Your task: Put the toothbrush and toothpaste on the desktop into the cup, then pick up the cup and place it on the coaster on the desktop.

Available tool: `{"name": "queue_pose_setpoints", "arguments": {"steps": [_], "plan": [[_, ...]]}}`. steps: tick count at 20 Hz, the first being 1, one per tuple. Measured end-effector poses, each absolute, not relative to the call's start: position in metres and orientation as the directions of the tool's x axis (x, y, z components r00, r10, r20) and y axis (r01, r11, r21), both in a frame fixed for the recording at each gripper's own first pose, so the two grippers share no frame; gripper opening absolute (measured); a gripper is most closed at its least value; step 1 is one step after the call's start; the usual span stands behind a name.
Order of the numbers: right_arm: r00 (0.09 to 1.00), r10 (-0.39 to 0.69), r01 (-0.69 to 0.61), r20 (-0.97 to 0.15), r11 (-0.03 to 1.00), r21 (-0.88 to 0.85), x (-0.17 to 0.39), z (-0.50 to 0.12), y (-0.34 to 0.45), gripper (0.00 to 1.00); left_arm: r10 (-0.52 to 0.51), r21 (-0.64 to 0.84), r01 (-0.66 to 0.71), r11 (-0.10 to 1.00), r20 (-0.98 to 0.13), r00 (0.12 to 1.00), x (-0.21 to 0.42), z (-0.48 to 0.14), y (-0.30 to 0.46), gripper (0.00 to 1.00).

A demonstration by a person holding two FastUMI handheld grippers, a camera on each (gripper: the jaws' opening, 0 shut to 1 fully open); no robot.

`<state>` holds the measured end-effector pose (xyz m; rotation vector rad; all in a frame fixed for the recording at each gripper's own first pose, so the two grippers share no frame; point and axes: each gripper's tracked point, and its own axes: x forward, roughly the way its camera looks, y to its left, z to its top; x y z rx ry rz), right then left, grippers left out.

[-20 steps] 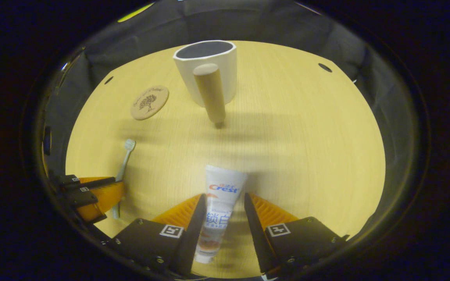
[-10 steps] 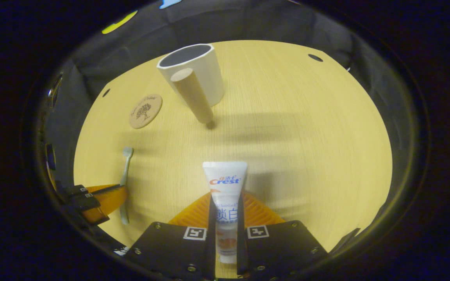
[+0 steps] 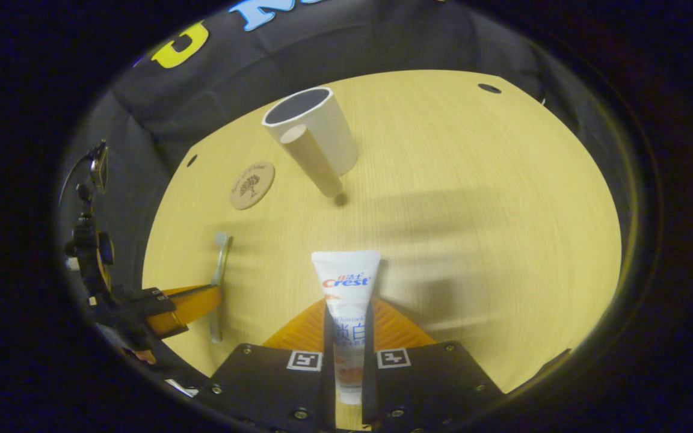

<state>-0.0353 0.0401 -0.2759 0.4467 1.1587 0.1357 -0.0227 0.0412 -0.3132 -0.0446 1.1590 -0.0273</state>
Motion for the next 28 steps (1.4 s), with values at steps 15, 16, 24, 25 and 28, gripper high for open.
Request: {"name": "queue_pose_setpoints", "arguments": {"steps": [15, 16, 24, 25, 28], "plan": [[0.67, 0.355, 0.006, -0.652, 0.876, 0.482, 0.022, -0.167, 0.05, 0.18, -0.051, -0.077, -0.014, 0.997, -0.775, 0.63, -0.001, -0.238, 0.047, 0.07], [0.688, 0.349, -0.002, -0.636, 0.878, 0.479, 0.03, -0.159, 0.049, 0.18, -0.053, -0.075, -0.007, 0.997, -0.762, 0.646, 0.004, -0.232, 0.045, 0.07], [0.83, 0.322, -0.061, -0.455, 0.864, 0.5, 0.089, -0.105, 0.048, 0.18, -0.063, -0.084, 0.008, 0.996, -0.678, 0.732, 0.025, -0.196, 0.043, 0.08], [0.846, 0.314, -0.068, -0.43, 0.865, 0.497, 0.093, -0.096, 0.044, 0.22, -0.066, -0.087, 0.011, 0.996, -0.665, 0.743, 0.029, -0.191, 0.044, 0.08], [0.885, 0.296, -0.089, -0.36, 0.865, 0.493, 0.113, -0.075, 0.043, 0.18, -0.075, -0.097, 0.018, 0.995, -0.624, 0.777, 0.038, -0.177, 0.041, 0.08]]}}
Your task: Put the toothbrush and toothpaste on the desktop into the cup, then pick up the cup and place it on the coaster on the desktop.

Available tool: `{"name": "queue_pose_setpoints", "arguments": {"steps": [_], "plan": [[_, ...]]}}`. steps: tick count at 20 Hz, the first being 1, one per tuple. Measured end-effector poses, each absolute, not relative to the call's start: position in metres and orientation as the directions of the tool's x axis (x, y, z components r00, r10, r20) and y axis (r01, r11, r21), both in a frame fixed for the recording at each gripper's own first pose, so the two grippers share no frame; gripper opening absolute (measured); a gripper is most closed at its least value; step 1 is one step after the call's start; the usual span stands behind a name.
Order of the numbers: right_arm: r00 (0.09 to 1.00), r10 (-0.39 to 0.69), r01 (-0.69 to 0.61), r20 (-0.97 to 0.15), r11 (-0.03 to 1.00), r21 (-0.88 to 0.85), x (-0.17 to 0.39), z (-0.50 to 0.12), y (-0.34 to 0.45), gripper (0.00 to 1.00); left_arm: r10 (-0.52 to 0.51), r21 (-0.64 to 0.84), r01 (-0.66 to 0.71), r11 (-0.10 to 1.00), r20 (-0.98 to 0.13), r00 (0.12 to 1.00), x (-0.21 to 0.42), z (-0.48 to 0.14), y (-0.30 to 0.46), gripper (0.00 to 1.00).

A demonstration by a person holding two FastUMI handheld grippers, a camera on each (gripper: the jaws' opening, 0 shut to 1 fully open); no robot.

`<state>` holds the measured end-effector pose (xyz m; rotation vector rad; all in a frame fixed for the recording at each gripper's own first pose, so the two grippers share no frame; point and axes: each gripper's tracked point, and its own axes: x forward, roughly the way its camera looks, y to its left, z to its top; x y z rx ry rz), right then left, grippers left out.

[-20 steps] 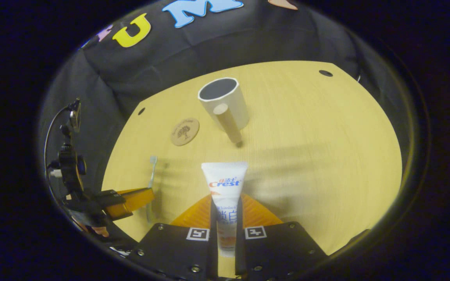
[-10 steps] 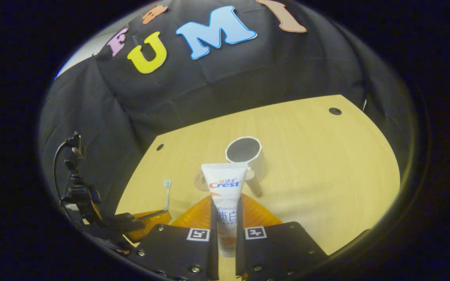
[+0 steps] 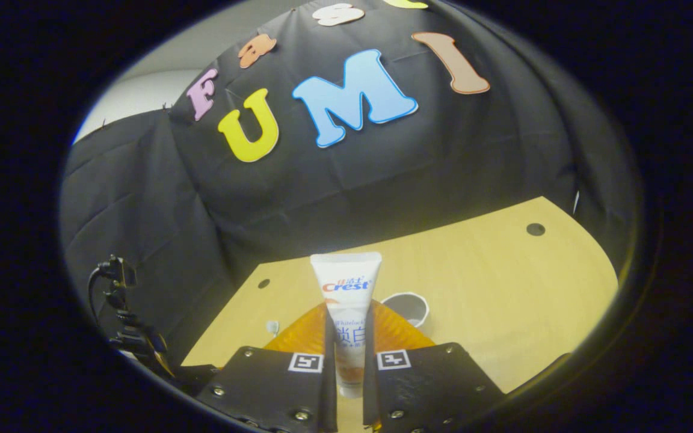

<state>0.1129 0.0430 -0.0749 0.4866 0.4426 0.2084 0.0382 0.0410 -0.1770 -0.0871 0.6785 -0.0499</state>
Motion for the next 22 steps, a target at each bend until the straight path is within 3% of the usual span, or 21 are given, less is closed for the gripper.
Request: {"name": "queue_pose_setpoints", "arguments": {"steps": [10, 22], "plan": [[0.967, 0.151, -0.069, -0.205, 0.93, 0.361, 0.184, -0.06, 0.018, 0.18, -0.094, -0.108, 0.044, 0.993, -0.524, 0.847, 0.064, -0.143, 0.031, 0.08], [0.941, 0.113, -0.016, -0.32, 0.957, 0.291, 0.217, -0.122, 0.015, 0.19, -0.114, -0.096, 0.076, 0.993, -0.504, 0.856, 0.077, -0.135, 0.023, 0.08]]}}
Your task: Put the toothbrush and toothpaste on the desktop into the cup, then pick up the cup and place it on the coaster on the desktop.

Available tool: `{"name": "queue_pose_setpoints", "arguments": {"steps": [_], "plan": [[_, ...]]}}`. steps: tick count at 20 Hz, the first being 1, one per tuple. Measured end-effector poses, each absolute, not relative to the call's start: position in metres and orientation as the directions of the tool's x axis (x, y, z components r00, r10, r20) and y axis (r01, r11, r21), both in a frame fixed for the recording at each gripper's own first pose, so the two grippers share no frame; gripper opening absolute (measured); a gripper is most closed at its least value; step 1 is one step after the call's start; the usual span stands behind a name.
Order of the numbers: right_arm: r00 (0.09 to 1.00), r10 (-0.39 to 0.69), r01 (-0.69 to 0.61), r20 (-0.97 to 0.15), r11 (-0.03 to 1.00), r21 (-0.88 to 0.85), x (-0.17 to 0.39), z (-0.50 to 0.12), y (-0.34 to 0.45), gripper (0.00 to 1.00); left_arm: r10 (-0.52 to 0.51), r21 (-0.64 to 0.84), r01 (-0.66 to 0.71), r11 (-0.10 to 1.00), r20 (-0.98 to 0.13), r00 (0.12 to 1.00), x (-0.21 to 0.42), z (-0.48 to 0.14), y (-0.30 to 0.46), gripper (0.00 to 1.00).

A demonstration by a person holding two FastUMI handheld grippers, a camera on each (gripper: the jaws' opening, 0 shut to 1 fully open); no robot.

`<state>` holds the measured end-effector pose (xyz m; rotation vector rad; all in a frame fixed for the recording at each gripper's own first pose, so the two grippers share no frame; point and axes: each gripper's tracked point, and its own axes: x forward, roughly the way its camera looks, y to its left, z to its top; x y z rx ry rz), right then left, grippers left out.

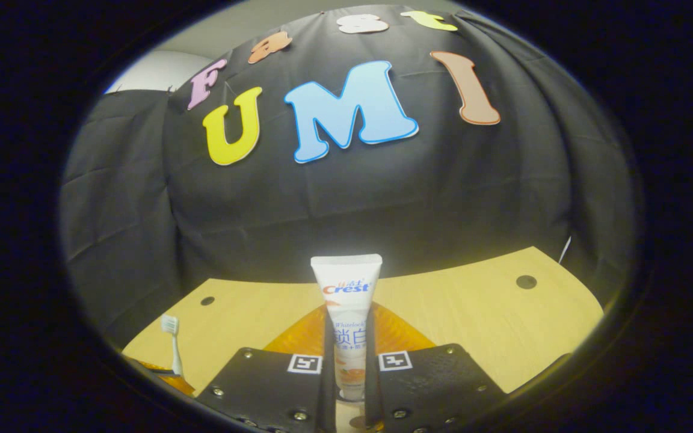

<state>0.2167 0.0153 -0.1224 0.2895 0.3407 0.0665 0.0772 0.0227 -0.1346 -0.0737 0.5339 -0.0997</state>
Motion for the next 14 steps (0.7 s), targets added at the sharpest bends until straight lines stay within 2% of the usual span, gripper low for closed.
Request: {"name": "queue_pose_setpoints", "arguments": {"steps": [9, 10, 11, 12, 13, 14], "plan": [[0.882, 0.139, -0.065, -0.45, 0.982, 0.176, 0.204, -0.169, 0.024, 0.24, -0.121, -0.115, 0.07, 0.991, -0.526, 0.842, 0.078, -0.141, 0.019, 0.08], [0.877, 0.144, -0.072, -0.458, 0.983, 0.171, 0.203, -0.174, 0.027, 0.29, -0.12, -0.115, 0.07, 0.991, -0.527, 0.841, 0.079, -0.141, 0.019, 0.08], [0.873, 0.145, -0.077, -0.465, 0.984, 0.162, 0.202, -0.176, 0.028, 0.26, -0.12, -0.116, 0.069, 0.991, -0.529, 0.84, 0.079, -0.142, 0.019, 0.08], [0.871, 0.146, -0.082, -0.47, 0.985, 0.154, 0.2, -0.177, 0.029, 0.31, -0.12, -0.116, 0.068, 0.991, -0.531, 0.839, 0.08, -0.143, 0.019, 0.08], [0.869, 0.147, -0.088, -0.473, 0.986, 0.145, 0.2, -0.179, 0.031, 0.27, -0.119, -0.116, 0.067, 0.991, -0.532, 0.838, 0.081, -0.143, 0.02, 0.08], [0.866, 0.145, -0.09, -0.479, 0.986, 0.137, 0.199, -0.181, 0.03, 0.27, -0.117, -0.116, 0.065, 0.991, -0.535, 0.837, 0.08, -0.144, 0.02, 0.08]]}}
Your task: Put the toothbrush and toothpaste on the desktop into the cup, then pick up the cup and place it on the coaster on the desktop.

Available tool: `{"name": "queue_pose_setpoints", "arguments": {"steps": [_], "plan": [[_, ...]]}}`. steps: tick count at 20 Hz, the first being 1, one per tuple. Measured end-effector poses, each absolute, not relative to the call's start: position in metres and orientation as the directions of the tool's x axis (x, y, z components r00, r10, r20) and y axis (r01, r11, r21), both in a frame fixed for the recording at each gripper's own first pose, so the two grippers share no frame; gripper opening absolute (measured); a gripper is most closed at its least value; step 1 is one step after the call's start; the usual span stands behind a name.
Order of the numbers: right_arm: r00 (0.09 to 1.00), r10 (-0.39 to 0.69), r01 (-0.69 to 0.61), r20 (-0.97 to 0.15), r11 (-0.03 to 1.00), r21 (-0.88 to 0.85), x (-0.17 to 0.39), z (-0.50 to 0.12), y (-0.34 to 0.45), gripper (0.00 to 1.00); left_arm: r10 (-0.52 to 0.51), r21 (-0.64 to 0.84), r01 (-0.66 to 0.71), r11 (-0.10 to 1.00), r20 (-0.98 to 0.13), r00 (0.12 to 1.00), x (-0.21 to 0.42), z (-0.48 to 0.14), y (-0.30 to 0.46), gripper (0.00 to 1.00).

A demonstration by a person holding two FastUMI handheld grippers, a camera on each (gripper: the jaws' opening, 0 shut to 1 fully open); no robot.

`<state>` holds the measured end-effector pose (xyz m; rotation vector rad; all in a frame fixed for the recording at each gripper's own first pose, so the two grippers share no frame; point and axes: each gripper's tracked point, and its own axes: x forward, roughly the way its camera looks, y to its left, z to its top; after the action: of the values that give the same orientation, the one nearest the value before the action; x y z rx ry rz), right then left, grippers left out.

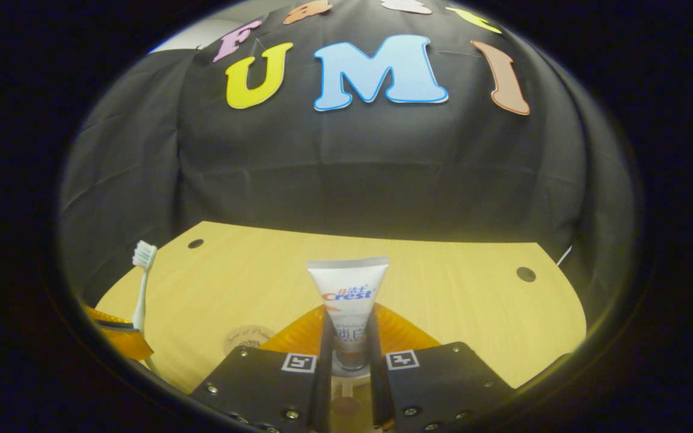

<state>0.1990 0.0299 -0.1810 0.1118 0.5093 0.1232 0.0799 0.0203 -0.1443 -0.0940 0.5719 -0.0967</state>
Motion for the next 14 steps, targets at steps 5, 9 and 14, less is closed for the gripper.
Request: {"name": "queue_pose_setpoints", "arguments": {"steps": [5, 9, 14], "plan": [[0.867, 0.134, -0.1, -0.48, 0.99, 0.096, 0.195, -0.179, 0.03, 0.35, -0.114, -0.124, 0.055, 0.991, -0.541, 0.834, 0.082, -0.147, 0.023, 0.08], [0.866, 0.145, -0.117, -0.479, 0.989, 0.088, 0.193, -0.175, 0.033, 0.56, -0.121, -0.133, 0.059, 0.989, -0.529, 0.84, 0.087, -0.148, 0.018, 0.08], [0.899, 0.147, -0.129, -0.412, 0.989, 0.071, 0.193, -0.141, 0.029, 0.75, -0.146, -0.154, 0.078, 0.985, -0.502, 0.853, 0.099, -0.148, 0.011, 0.08]]}}
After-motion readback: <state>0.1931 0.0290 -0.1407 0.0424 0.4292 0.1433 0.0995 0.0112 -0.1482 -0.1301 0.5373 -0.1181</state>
